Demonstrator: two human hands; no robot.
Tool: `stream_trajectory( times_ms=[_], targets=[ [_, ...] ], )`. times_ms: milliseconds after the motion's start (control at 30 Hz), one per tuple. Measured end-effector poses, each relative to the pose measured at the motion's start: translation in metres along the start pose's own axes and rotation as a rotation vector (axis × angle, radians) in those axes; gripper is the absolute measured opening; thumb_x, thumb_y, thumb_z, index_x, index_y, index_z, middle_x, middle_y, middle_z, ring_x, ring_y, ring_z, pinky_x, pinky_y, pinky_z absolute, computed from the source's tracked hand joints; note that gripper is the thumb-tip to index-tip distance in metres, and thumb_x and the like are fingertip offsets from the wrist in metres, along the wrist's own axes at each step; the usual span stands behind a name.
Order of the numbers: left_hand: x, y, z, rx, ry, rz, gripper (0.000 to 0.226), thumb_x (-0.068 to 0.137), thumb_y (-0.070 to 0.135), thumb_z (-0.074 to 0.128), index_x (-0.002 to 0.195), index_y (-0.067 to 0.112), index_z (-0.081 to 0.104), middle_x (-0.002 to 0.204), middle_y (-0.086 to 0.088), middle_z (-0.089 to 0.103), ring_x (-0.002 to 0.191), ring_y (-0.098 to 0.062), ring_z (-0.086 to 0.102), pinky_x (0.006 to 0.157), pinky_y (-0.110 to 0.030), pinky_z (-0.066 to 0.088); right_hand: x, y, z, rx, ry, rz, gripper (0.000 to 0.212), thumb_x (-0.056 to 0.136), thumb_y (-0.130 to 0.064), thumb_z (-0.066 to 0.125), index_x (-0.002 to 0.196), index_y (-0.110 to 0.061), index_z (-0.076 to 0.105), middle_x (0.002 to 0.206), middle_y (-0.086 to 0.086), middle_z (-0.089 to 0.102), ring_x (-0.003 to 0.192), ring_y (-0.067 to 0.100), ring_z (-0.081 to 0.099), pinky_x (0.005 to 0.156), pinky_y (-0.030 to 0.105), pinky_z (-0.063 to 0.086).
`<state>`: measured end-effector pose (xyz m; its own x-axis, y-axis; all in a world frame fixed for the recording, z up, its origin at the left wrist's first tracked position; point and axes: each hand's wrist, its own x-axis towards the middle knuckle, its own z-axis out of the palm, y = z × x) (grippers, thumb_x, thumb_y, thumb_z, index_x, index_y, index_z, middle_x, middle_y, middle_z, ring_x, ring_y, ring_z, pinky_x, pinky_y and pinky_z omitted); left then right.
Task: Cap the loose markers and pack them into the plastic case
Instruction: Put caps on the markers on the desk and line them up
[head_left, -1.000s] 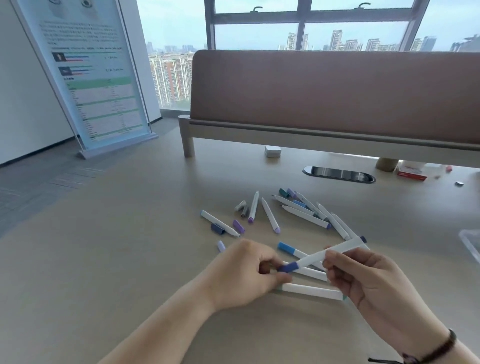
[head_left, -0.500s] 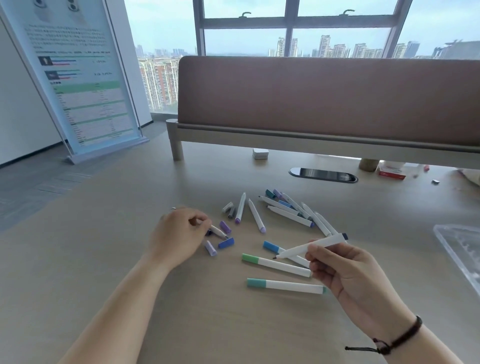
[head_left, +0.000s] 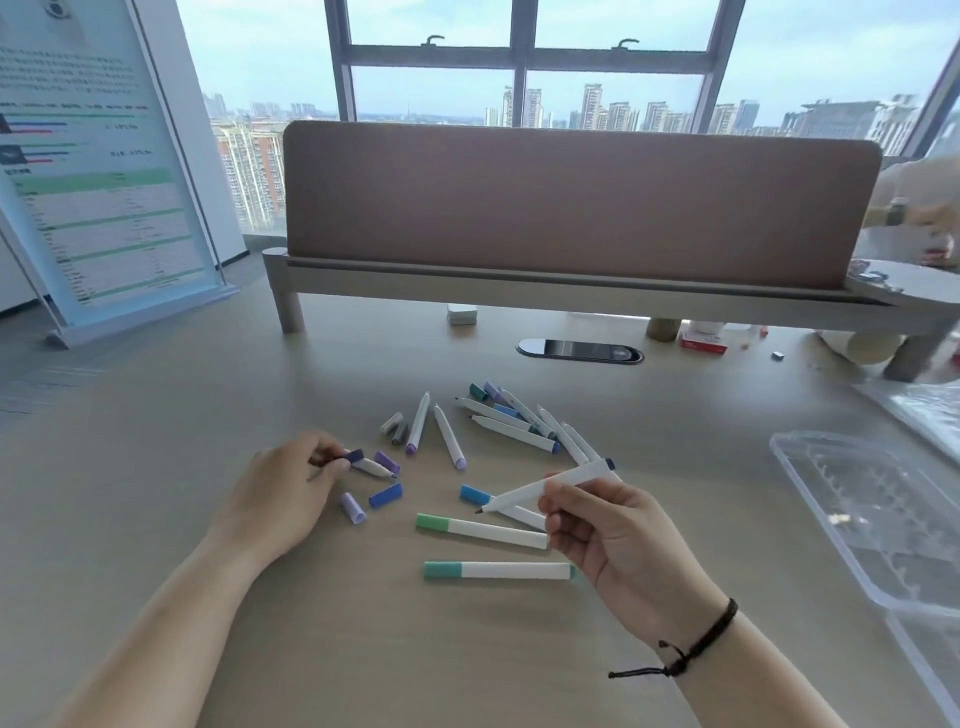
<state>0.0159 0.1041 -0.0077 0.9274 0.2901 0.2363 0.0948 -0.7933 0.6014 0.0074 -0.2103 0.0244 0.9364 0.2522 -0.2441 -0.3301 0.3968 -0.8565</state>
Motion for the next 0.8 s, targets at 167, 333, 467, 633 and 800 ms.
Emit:
stream_trajectory(
  times_ms=[167, 333, 467, 633, 800],
  targets=[
    [-0.026, 0.059, 0.009, -0.549, -0.03, 0.101, 0.019, 0.089, 0.01, 0.069, 0.08, 0.026, 0.075, 0.076, 0.001, 0.076, 0.065, -0.018, 0.067, 0.053, -0.014, 0.045, -0.001, -0.006, -0.002, 0.1, 0.012, -0.005, 0.015, 0.068, -0.009, 0.074, 0.078, 0.001, 0.068, 0.072, 0.017, 0.064, 0.056, 0.019, 0.055, 0.054, 0.026, 0.051],
    [-0.048, 0.089, 0.023, -0.964, -0.23, 0.093, 0.033, 0.065, 0.048, 0.086, 0.085, 0.023, 0.08, 0.073, -0.012, 0.072, 0.058, -0.013, 0.059, 0.057, -0.023, 0.053, 0.003, -0.007, -0.006, 0.209, 0.03, -0.058, 0.014, 0.071, -0.009, 0.071, 0.08, 0.001, 0.069, 0.074, 0.017, 0.064, 0.058, 0.019, 0.057, 0.057, 0.026, 0.054],
    [-0.051, 0.094, 0.026, -1.023, -0.249, 0.051, 0.013, 0.073, 0.018, 0.071, 0.082, 0.019, 0.081, 0.072, -0.013, 0.072, 0.057, -0.015, 0.059, 0.06, -0.025, 0.056, 0.004, -0.003, -0.006, 0.193, 0.025, -0.072, 0.013, 0.072, -0.008, 0.071, 0.081, 0.0, 0.073, 0.076, 0.018, 0.065, 0.06, 0.02, 0.058, 0.059, 0.027, 0.056],
    [-0.053, 0.093, 0.026, -0.982, -0.261, 0.052, 0.014, 0.073, 0.016, 0.071, 0.083, 0.014, 0.081, 0.074, -0.015, 0.073, 0.058, -0.016, 0.06, 0.059, -0.023, 0.054, 0.004, 0.001, -0.001, 0.172, 0.006, -0.078, 0.015, 0.072, -0.007, 0.07, 0.085, -0.001, 0.074, 0.075, 0.018, 0.064, 0.059, 0.02, 0.058, 0.059, 0.027, 0.056],
    [-0.055, 0.095, 0.025, -0.949, -0.243, 0.053, 0.014, 0.073, 0.017, 0.072, 0.084, 0.017, 0.081, 0.075, -0.014, 0.074, 0.059, -0.016, 0.061, 0.06, -0.023, 0.054, 0.003, 0.0, 0.0, 0.178, 0.016, -0.11, 0.013, 0.073, -0.006, 0.069, 0.083, 0.001, 0.073, 0.073, 0.017, 0.064, 0.056, 0.018, 0.058, 0.057, 0.025, 0.055]
  ],
)
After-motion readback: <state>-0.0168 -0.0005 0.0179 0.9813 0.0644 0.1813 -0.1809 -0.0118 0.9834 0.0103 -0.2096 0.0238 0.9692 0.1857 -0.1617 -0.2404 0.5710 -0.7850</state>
